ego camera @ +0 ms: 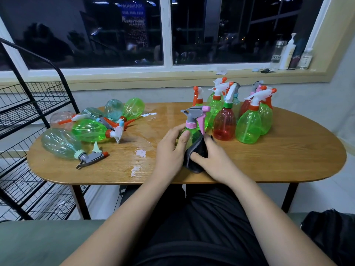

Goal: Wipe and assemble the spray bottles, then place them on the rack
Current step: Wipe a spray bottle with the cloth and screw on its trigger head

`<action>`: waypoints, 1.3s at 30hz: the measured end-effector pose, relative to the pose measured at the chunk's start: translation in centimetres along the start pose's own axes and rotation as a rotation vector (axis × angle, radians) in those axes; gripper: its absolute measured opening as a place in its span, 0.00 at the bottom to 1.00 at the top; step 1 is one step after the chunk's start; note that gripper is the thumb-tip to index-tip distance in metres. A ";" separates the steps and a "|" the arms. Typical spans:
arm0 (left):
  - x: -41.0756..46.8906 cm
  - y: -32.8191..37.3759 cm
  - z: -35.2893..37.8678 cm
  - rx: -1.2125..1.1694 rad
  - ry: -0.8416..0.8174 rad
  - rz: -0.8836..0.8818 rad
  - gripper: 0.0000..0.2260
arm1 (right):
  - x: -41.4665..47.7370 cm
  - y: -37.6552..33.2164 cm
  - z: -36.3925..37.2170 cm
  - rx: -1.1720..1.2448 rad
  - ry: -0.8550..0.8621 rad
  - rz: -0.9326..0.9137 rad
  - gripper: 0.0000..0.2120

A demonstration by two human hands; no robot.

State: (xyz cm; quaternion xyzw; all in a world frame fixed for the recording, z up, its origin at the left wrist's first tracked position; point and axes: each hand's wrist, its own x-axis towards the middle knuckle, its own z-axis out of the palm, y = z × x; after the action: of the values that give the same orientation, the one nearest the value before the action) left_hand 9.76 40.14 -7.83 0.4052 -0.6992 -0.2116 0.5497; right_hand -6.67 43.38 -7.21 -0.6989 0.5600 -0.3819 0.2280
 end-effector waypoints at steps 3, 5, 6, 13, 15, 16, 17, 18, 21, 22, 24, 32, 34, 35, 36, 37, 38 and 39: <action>-0.1 0.3 -0.1 -0.003 0.006 -0.054 0.13 | -0.2 0.4 0.1 -0.044 -0.012 -0.004 0.29; -0.2 0.5 -0.1 -0.008 0.001 -0.072 0.14 | -0.1 0.8 0.2 -0.098 -0.023 -0.010 0.26; -0.2 0.6 -0.2 -0.011 -0.006 -0.080 0.14 | -0.1 1.1 0.3 -0.133 -0.029 -0.013 0.26; -0.1 0.3 -0.2 -0.021 -0.029 -0.105 0.19 | -0.4 1.7 0.1 -0.373 -0.119 -0.026 0.36; -0.1 0.0 -0.1 -0.025 -0.024 -0.120 0.21 | -0.2 1.4 0.0 -0.349 -0.126 -0.019 0.37; -0.1 -0.2 0.0 -0.036 -0.018 -0.129 0.22 | 0.0 1.3 -0.1 -0.313 -0.124 -0.018 0.33; 0.0 -0.3 0.0 -0.040 -0.012 -0.133 0.22 | 0.1 1.1 -0.1 -0.270 -0.117 -0.011 0.29; 0.0 -0.4 0.1 -0.036 -0.007 -0.128 0.21 | 0.2 0.9 -0.2 -0.226 -0.099 -0.012 0.26; 0.1 -0.2 0.1 -0.030 -0.004 -0.087 0.16 | 0.6 0.1 -0.4 -0.133 -0.033 -0.006 0.24; 0.2 -0.1 0.1 -0.042 -0.006 -0.072 0.15 | 0.6 -0.3 -0.6 -0.098 -0.010 -0.012 0.24; 0.3 -0.3 0.2 -0.032 -0.001 -0.030 0.12 | 1.0 -1.0 -0.8 -0.036 0.040 -0.035 0.26; 0.3 -0.3 0.2 0.001 0.005 -0.036 0.13 | 0.6 -0.8 -0.4 0.103 0.100 -0.080 0.25; 0.2 -0.2 0.2 0.002 0.018 -0.023 0.13 | 0.4 -0.4 -0.2 0.086 0.098 -0.057 0.25; 0.2 -0.2 0.2 -0.005 0.022 -0.016 0.12 | 0.4 -0.2 -0.1 0.075 0.091 -0.040 0.25; 0.2 -0.2 0.2 -0.014 0.025 -0.016 0.12 | 0.3 0.0 -0.1 0.066 0.081 -0.024 0.26; 0.2 -0.2 0.2 -0.021 0.028 -0.019 0.12 | 0.3 0.2 0.0 0.052 0.068 -0.009 0.27; 0.2 -0.2 0.2 -0.025 0.030 -0.022 0.12 | 0.2 0.3 -0.1 0.030 0.053 0.003 0.27; 0.3 -0.3 0.2 -0.028 0.029 -0.024 0.12 | 0.2 0.4 -0.2 -0.001 0.034 0.011 0.27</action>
State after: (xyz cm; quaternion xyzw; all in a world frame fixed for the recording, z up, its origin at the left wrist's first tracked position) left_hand 9.63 39.76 -7.92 0.4086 -0.6832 -0.2220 0.5631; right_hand -7.04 43.10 -7.38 -0.6895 0.5677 -0.3922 0.2202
